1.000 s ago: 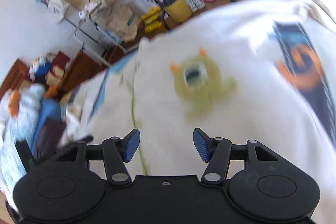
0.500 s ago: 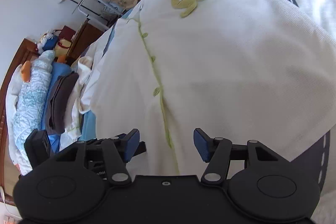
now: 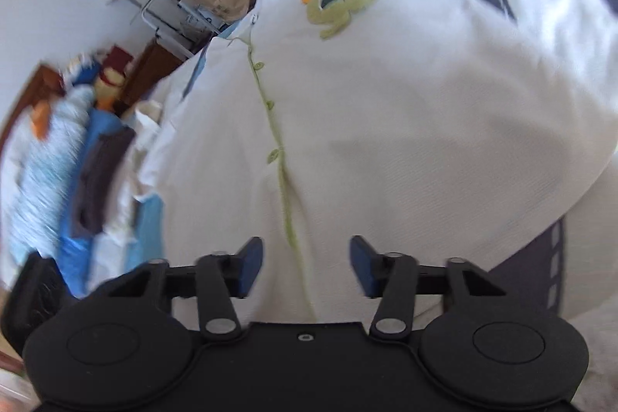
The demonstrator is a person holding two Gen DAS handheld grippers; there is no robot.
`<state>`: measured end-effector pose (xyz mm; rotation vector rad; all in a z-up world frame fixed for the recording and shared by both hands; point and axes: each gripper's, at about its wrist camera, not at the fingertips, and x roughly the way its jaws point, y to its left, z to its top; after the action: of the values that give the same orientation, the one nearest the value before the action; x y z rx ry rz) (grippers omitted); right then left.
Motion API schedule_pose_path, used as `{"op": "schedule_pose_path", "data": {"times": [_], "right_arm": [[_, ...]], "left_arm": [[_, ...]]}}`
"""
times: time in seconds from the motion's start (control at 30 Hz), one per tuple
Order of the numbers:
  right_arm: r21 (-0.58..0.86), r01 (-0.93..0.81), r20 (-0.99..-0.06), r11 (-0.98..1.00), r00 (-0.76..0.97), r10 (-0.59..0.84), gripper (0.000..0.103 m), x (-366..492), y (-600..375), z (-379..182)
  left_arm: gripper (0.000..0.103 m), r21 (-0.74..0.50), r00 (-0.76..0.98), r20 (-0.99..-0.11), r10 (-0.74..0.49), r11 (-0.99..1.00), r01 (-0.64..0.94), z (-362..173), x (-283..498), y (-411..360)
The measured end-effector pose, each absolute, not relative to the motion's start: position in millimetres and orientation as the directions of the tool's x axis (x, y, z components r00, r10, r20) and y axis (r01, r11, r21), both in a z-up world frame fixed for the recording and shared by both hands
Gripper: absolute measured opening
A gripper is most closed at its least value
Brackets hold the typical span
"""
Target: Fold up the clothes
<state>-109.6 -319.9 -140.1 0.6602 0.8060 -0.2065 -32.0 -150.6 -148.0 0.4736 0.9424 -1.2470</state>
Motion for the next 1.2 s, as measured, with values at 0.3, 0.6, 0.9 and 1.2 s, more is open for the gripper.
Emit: {"op": "schedule_pose_path", "data": {"times": [0.3, 0.6, 0.9, 1.2], "right_arm": [[0.297, 0.249, -0.795, 0.922, 0.599, 0.094, 0.039, -81.1, -297.6, -133.0], [0.304, 0.098, -0.882, 0.948, 0.406, 0.241, 0.033, -52.4, -254.9, -180.1], [0.734, 0.227, -0.644, 0.640, 0.532, 0.550, 0.042, -69.2, -302.5, -189.5], [0.806, 0.370, -0.590, 0.461, 0.548, 0.592, 0.056, -75.4, -296.4, -221.2]], "left_arm": [[0.008, -0.239, 0.134, -0.817, -0.561, 0.540, 0.807, -155.3, 20.6, -136.8], [0.004, -0.526, 0.079, -0.729, -0.680, 0.630, 0.571, -158.3, 65.8, -98.0], [0.005, -0.663, -0.057, -0.692, -0.720, 0.602, 0.445, -182.7, 66.3, -98.8], [0.005, -0.682, -0.058, -0.672, -0.738, 0.586, 0.437, -180.5, 69.2, -95.8]]}}
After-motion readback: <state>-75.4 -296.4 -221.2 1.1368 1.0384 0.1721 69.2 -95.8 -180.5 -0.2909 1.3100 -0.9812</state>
